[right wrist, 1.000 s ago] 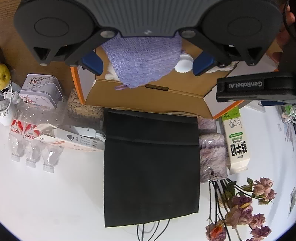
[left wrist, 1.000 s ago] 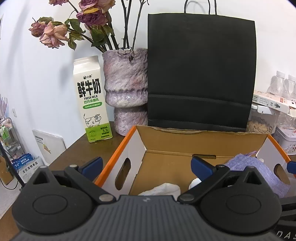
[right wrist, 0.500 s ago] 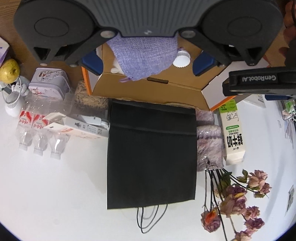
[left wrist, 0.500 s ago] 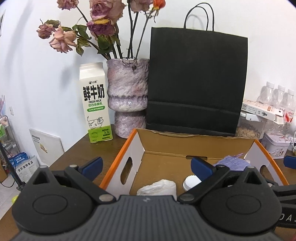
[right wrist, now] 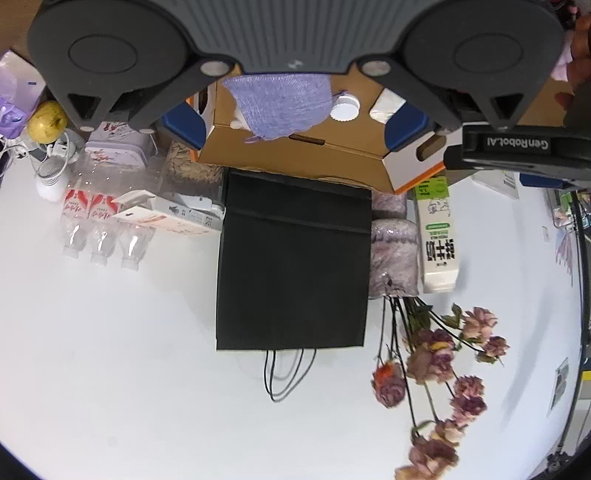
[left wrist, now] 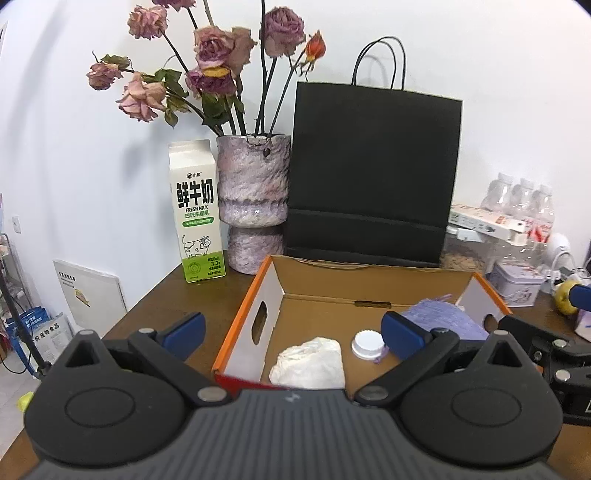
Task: Organize objects
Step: 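Open the left tool to drop the cap while the right tool drops the pouch into the box, then move both tools back from the box toward the objects on the table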
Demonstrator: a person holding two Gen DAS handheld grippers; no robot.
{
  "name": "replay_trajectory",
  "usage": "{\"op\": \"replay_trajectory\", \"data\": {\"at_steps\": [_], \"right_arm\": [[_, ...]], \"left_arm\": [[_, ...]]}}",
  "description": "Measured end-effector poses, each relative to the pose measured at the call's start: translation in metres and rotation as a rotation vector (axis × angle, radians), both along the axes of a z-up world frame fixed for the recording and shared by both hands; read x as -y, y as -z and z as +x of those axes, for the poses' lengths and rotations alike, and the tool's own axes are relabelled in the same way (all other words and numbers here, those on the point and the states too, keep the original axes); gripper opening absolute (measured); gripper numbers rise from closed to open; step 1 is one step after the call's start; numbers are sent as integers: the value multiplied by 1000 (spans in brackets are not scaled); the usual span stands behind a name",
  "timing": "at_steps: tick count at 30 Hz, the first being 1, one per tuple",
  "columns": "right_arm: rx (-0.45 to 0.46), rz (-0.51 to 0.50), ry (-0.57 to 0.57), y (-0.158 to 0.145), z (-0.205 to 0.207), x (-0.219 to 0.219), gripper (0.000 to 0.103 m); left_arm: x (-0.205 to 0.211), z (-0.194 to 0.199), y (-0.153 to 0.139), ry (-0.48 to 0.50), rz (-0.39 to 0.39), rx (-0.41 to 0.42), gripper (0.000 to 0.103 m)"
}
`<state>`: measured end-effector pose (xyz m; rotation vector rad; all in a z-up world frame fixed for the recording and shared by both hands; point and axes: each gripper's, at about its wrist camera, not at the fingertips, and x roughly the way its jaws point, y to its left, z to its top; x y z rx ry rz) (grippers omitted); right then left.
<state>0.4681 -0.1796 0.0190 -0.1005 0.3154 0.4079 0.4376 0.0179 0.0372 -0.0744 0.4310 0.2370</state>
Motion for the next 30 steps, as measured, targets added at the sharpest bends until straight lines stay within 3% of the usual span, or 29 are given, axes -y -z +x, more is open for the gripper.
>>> {"op": "replay_trajectory", "data": {"at_steps": [20, 30], "right_arm": [[88, -17, -38, -8, -117, 9, 103], [100, -8, -27, 17, -176, 20, 103]], "left_arm": [[7, -120, -13, 101, 5, 54, 103], [9, -173, 3, 136, 0, 65, 103]]}}
